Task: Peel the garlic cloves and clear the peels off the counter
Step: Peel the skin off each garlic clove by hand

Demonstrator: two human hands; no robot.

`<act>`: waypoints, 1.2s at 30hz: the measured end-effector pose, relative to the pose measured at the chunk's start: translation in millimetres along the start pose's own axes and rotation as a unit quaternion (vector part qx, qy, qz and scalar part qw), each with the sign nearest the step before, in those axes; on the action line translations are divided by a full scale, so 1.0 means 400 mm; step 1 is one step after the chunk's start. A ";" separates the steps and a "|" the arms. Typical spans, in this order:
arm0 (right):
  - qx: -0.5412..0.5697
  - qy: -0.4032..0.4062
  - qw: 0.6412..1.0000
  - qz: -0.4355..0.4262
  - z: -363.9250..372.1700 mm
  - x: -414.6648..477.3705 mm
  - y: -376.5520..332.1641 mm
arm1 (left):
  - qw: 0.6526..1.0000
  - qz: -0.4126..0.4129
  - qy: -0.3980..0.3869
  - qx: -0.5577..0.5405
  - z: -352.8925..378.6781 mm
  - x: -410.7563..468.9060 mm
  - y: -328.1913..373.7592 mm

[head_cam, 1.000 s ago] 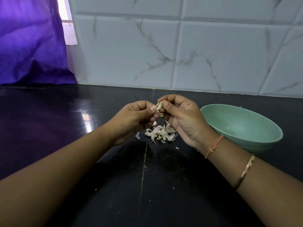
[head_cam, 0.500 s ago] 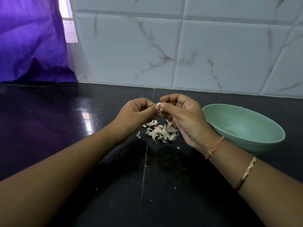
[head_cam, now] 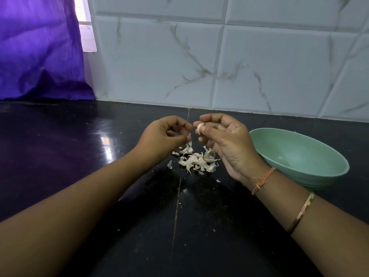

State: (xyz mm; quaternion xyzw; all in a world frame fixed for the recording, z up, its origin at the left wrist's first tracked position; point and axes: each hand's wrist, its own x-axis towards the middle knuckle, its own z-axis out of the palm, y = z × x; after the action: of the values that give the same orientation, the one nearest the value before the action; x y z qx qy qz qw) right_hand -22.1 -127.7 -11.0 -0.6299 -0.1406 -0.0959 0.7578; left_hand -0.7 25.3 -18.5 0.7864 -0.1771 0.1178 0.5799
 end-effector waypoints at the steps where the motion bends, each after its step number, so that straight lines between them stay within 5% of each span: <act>1: -0.008 0.002 1.000 0.002 -0.002 0.001 0.000 | 1.000 0.002 -0.002 0.001 0.000 -0.001 0.003; 17: -0.010 -0.057 0.998 0.019 0.003 0.000 -0.001 | 1.000 0.014 0.017 0.014 0.012 -0.008 0.009; 36: -0.028 -0.018 0.999 0.034 -0.005 0.003 0.007 | 0.999 0.023 -0.029 0.028 0.010 -0.013 0.015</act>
State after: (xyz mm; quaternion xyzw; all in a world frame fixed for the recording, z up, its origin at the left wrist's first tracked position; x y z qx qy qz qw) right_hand -19.9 -129.1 -13.4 -0.6571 -0.1305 -0.0627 0.7398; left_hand -8.1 20.5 -16.7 0.8012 -0.2088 0.1131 0.5492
